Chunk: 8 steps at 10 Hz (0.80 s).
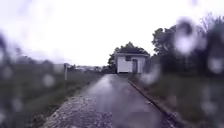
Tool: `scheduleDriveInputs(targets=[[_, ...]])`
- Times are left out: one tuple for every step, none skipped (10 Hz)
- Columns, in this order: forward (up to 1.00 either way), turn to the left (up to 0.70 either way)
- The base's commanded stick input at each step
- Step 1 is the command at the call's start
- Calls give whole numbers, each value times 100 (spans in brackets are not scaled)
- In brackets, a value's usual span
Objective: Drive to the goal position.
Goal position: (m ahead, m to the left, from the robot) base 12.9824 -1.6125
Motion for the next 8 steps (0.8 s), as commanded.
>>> scheduleDriveInputs(targets=[[68,0],[68,0],[68,0],[68,0],[67,0],[68,0],[69,0],[69,0]])
